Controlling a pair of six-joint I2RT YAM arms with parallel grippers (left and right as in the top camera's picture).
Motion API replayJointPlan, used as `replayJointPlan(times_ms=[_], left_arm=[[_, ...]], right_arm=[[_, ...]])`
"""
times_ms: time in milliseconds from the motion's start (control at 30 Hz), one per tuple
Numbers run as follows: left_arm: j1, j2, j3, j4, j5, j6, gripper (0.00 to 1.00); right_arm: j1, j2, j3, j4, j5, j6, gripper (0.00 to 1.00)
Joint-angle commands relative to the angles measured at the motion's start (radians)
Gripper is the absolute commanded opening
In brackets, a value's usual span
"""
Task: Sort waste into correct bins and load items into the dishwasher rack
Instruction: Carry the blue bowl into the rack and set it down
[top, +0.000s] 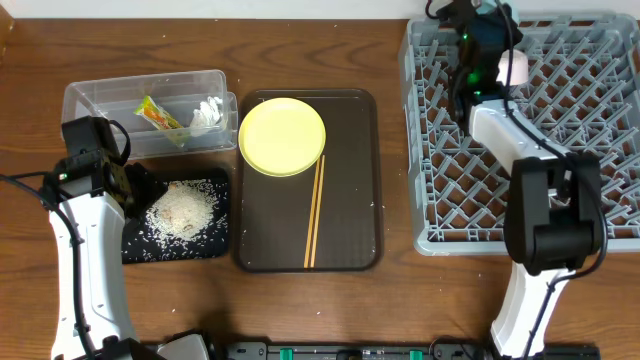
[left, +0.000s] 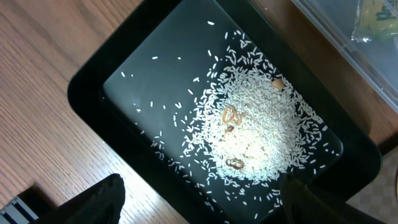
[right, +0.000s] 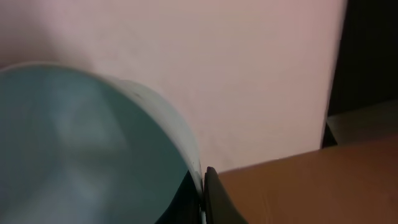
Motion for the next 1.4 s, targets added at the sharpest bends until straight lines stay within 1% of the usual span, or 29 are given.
replayJointPlan(times_ms=[0, 67, 200, 300, 467, 633, 733, 900, 1000, 1200, 1267, 1367], left_arm=[[0.003, -0.006, 0.007, -0.002, -0.002, -0.017, 0.82], [0.003, -0.006, 0.007, -0.002, -0.002, -0.017, 0.82], [0.003, -0.006, 0.007, -0.002, -0.003, -0.017, 0.82], [0.003, -0.006, 0.007, -0.002, -0.003, -0.017, 0.82], [0.003, -0.006, 0.007, -0.002, -0.003, -0.017, 0.82], [0.003, -0.006, 0.007, -0.002, -0.003, -0.017, 0.82], [0.003, -0.006, 0.007, -0.002, -0.003, -0.017, 0.82], [0.003, -0.006, 0.007, -0.002, -0.003, -0.017, 0.82], [0.003, -0.006, 0.007, -0.002, -0.003, -0.017, 0.82], [0.003, -0.006, 0.007, -0.002, -0.003, -0.016, 0.82], [0.003, -0.006, 0.007, -0.002, -0.003, -0.016, 0.82], [0.003, -0.006, 0.007, -0.002, -0.003, -0.016, 0.82]], right_arm=[[0.002, 0.021, 0.005, -0.025, 0.059, 0.004, 0.01], [0.012, 0.021, 0.005, -0.070, 0.061, 0.058, 0.01], [0.039, 0.021, 0.005, -0.153, 0.111, 0.248, 0.01], [0.059, 0.021, 0.005, -0.212, 0.158, 0.356, 0.01], [0.090, 0.010, 0.005, -0.353, 0.159, 0.575, 0.01], [0.106, -0.023, 0.005, -0.523, 0.085, 0.798, 0.01], [0.108, -0.049, 0.005, -0.598, 0.028, 0.891, 0.01], [0.115, -0.086, 0.005, -0.686, -0.022, 0.943, 0.01], [0.119, -0.107, 0.005, -0.740, -0.089, 0.947, 0.05], [0.119, -0.160, 0.005, -0.832, -0.220, 1.090, 0.12], [0.119, -0.183, 0.005, -0.857, -0.265, 1.096, 0.14], [0.120, -0.220, 0.005, -0.898, -0.316, 1.099, 0.20]])
